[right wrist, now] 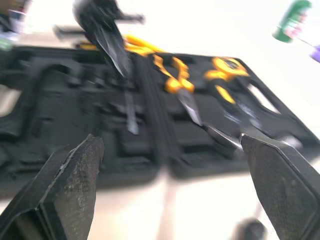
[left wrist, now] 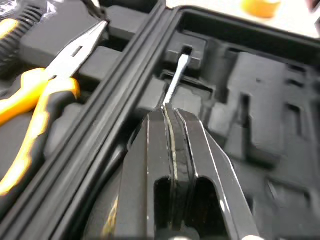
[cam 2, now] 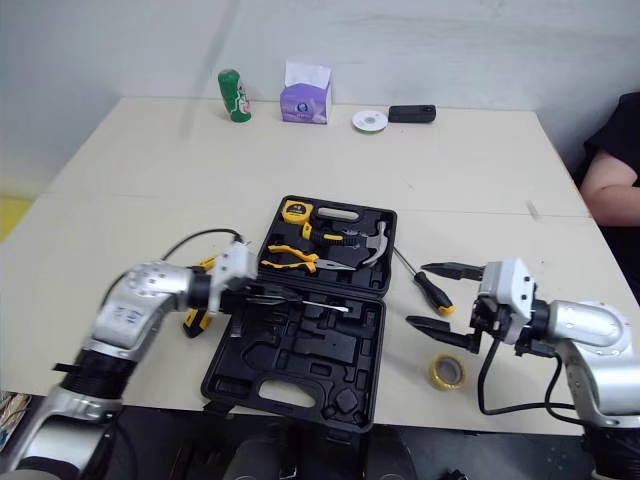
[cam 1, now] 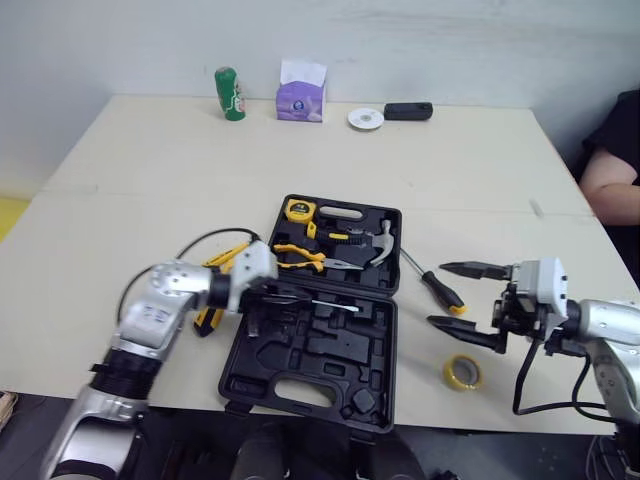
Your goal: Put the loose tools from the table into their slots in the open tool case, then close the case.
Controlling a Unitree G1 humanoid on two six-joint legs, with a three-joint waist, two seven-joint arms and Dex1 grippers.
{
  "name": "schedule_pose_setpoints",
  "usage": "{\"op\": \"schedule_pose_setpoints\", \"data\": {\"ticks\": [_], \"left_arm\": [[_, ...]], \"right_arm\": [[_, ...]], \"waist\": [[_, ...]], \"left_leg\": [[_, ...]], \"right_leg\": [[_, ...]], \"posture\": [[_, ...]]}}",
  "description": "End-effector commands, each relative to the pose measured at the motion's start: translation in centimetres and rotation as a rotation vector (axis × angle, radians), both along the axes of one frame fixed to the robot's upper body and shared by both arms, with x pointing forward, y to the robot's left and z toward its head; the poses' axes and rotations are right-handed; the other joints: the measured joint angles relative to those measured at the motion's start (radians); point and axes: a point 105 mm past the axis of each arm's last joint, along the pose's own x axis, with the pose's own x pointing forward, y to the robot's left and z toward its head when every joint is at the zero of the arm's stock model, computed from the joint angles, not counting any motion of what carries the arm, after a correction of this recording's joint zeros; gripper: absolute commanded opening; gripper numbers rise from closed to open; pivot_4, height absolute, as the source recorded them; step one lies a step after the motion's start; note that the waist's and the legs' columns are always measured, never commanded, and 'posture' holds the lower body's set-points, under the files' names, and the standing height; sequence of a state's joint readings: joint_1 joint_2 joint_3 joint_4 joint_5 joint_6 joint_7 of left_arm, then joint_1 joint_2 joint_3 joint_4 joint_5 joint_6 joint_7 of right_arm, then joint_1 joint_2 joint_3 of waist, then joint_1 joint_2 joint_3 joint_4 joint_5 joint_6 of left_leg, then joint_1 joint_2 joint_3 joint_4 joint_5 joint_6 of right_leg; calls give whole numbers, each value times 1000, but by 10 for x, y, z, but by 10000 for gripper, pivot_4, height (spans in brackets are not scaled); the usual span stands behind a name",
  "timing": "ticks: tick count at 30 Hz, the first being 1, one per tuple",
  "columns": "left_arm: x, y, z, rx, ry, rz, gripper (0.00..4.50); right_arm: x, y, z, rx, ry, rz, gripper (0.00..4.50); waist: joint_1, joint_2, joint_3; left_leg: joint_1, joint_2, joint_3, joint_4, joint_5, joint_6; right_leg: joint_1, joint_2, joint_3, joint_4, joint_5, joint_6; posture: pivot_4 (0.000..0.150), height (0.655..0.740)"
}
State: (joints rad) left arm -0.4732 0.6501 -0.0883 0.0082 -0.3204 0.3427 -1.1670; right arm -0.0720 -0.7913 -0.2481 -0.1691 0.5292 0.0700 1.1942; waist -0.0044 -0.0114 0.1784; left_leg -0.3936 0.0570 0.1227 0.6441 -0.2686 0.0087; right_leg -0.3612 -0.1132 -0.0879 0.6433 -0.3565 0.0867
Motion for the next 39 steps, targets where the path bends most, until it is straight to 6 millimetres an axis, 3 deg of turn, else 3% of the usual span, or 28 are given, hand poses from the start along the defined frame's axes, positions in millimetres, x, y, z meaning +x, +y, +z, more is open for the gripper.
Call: {"op": "schedule_pose_setpoints", "data": {"ticks": [1,2,6,8,11,13,17,22,27,33,39], "left_arm": [[-11,33,43,-68,-103,42,6530],[-13,46,45,-62,-121,86,8248],[-20,100,46,-77,-168,337,24345],[-23,117,43,-63,-184,406,32823],[-39,181,30,-33,-222,675,44588],[-54,213,23,-46,-259,835,44588],[-91,249,2,10,-267,1030,44588],[-134,299,-10,-51,-246,1308,44588],[-152,311,-14,-78,-227,1392,44588],[-139,298,-13,-99,-235,1333,44588],[-108,245,13,-137,-254,1029,44588]], "right_arm": [[3,-33,23,-6,-130,-127,45000],[3,-44,23,-11,-146,-166,45000],[-1,-81,18,-18,-191,-315,45000],[-2,-90,16,-24,-209,-354,45000],[-8,-128,3,-24,-232,-536,45000],[-16,-153,-8,-23,-226,-658,45000],[-34,-192,-29,-23,-198,-852,45000],[-58,-225,-52,-28,-146,-1023,45000],[-72,-243,-63,-36,-127,-1120,45000],[-72,-252,-71,-22,-113,-1190,45000],[-39,-213,-67,88,-82,-970,45000]], "waist": [[1,0,1],[0,0,2],[0,0,2],[-1,0,3],[-2,-1,5],[-2,-1,5],[-6,-1,5],[-13,-2,5],[-24,-2,5],[-30,-2,5],[-39,-2,5]], "left_leg": [[0,0,0,0,0,0],[0,0,0,1,0,0],[1,0,2,0,-2,3],[1,0,2,0,-3,3],[1,0,2,0,-3,3],[2,0,2,-1,-3,2],[3,0,3,-9,-4,1],[4,0,6,-16,-3,1],[5,0,6,-16,-7,-5],[7,1,8,-16,-7,-5],[7,1,9,-16,-7,-5]], "right_leg": [[0,0,0,0,0,0],[0,1,0,0,0,0],[2,0,0,-5,0,1],[2,0,0,-5,0,2],[2,0,1,-4,1,1],[2,0,1,-5,1,1],[1,-1,3,-8,0,0],[0,-1,4,-15,0,0],[1,-1,4,-15,0,0],[0,-1,7,-15,2,-2],[0,-1,8,-15,2,-1]], "posture": [[1500,7400],[1500,7400],[1500,7400],[1500,7400],[1500,7400],[1500,7400],[1500,7400],[1500,7400],[1500,7400],[1500,7400],[1500,7400]]}}
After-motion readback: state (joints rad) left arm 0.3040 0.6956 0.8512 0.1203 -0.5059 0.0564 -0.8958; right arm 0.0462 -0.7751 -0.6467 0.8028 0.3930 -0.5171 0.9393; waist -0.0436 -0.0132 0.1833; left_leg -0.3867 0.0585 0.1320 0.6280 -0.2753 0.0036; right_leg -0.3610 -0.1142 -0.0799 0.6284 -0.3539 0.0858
